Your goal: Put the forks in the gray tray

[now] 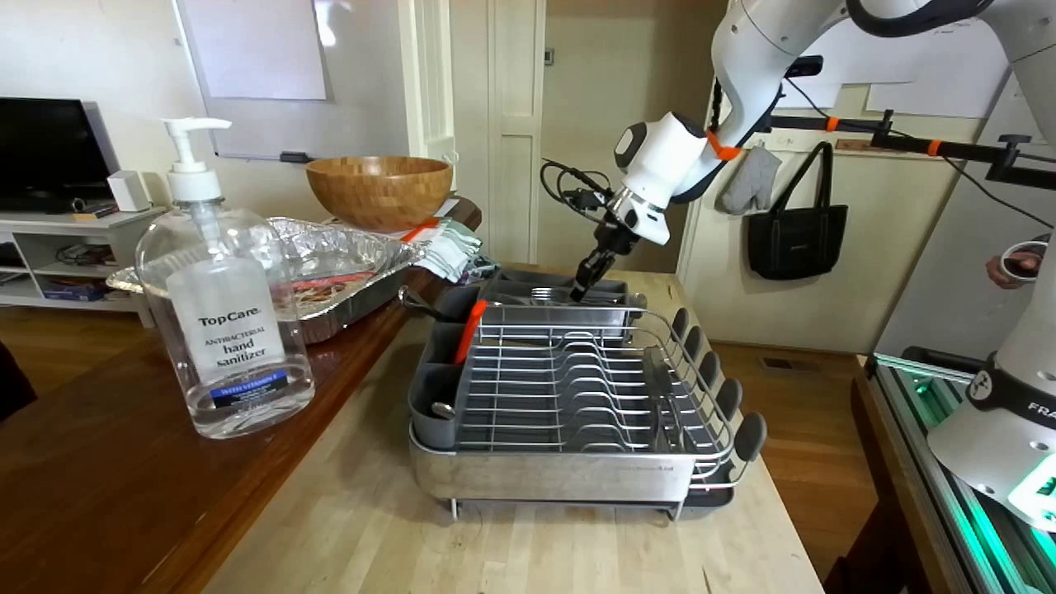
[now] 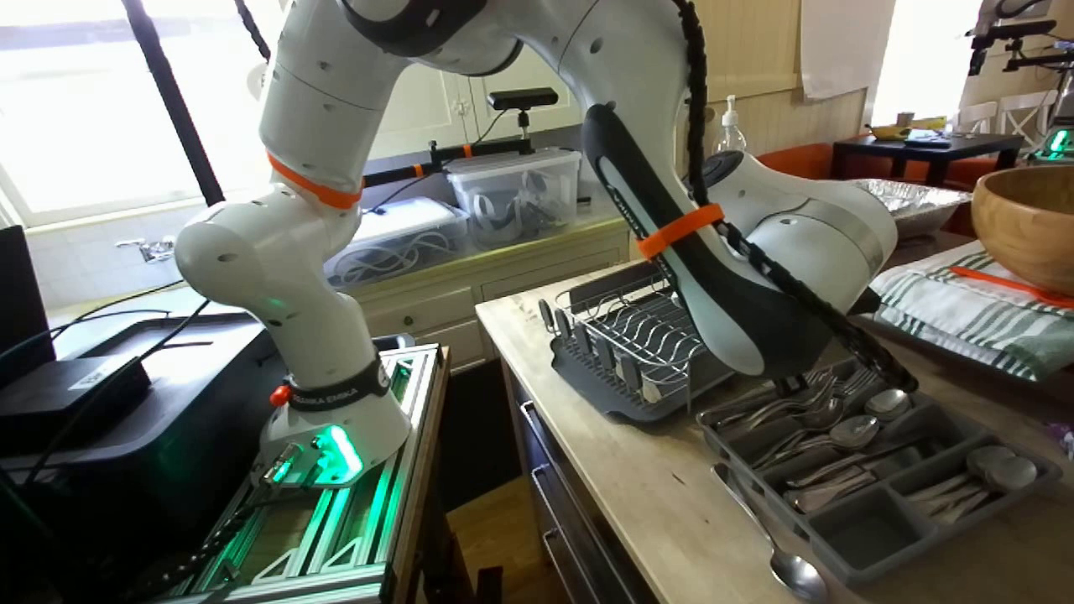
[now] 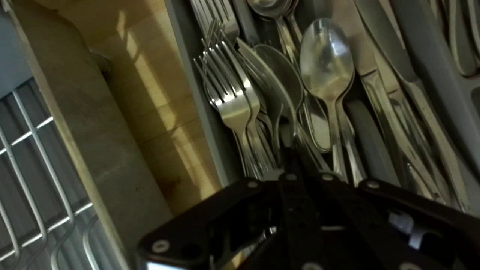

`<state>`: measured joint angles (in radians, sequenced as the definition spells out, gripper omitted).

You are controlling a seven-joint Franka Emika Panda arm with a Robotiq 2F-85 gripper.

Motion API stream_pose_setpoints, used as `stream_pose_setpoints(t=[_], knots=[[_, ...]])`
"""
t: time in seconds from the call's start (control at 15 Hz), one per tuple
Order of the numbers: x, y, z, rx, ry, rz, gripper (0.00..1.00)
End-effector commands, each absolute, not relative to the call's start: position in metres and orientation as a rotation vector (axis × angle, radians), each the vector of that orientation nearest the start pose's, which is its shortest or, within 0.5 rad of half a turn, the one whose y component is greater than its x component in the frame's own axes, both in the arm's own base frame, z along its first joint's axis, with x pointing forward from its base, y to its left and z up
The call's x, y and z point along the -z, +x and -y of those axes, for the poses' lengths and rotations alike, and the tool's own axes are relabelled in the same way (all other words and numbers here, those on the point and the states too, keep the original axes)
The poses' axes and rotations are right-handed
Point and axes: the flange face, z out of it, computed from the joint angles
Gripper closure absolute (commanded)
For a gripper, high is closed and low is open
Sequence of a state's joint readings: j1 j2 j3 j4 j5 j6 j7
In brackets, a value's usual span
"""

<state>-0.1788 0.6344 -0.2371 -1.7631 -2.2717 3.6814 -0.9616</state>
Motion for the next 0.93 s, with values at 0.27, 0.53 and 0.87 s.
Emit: stream_pose_setpoints(t=[0.27,0.53,0.87], knots=[[-0.197,0.564,0.105,-0.148,0.105,-2.701,0.99],[-0.188,0.571,0.096,-0.145,0.091,-2.710,0.99],[-0.181,0.575,0.089,-0.138,0.096,-2.730,0.76]])
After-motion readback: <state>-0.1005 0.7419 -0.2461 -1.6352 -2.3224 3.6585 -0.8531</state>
